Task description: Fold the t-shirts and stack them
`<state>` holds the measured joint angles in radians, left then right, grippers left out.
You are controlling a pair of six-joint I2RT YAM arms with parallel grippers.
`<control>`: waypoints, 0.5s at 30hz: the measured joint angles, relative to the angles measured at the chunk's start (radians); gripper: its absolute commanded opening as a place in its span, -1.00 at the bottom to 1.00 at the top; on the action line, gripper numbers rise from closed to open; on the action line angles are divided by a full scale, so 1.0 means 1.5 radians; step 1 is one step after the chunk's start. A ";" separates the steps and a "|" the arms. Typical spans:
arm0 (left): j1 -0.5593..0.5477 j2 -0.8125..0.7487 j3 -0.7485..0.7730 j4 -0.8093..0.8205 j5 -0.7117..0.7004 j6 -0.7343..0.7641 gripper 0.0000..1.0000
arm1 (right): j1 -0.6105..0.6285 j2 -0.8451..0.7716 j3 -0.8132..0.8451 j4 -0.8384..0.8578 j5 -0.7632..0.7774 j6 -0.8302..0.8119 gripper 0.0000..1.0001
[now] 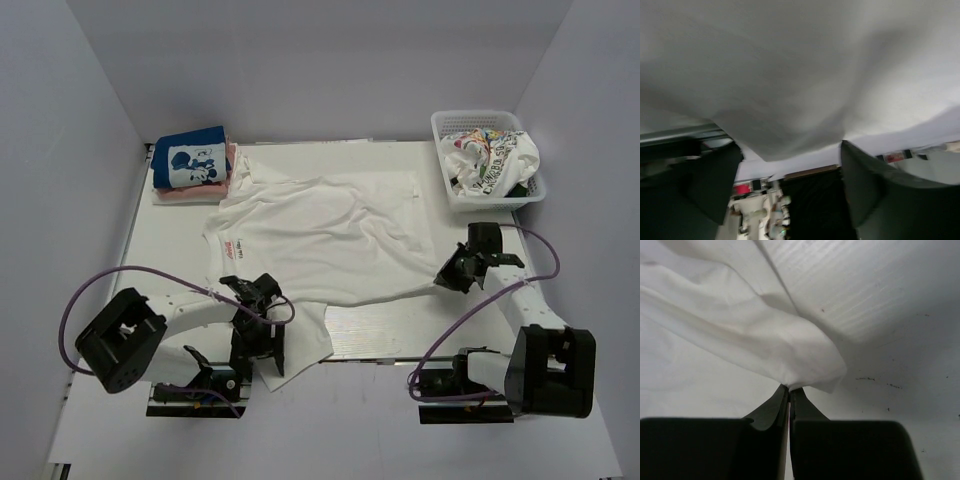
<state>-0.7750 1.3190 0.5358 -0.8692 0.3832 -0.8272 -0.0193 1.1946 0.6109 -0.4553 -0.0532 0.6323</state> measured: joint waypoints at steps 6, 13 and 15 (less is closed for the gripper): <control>-0.005 0.050 -0.005 -0.028 -0.001 0.023 -0.68 | 0.002 -0.082 0.110 -0.004 -0.030 -0.055 -1.00; -0.002 0.056 0.001 -0.056 -0.026 0.040 -1.00 | 0.009 -0.162 0.114 0.025 -0.040 -0.077 -1.00; -0.005 0.048 -0.002 -0.056 -0.029 0.040 -1.00 | 0.007 -0.178 0.050 -0.001 0.011 -0.058 -1.00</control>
<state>-0.7818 1.3907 0.5335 -0.9527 0.3397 -0.7673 -0.0082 0.9276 0.6861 -0.4561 -0.0364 0.5449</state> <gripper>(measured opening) 0.026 0.014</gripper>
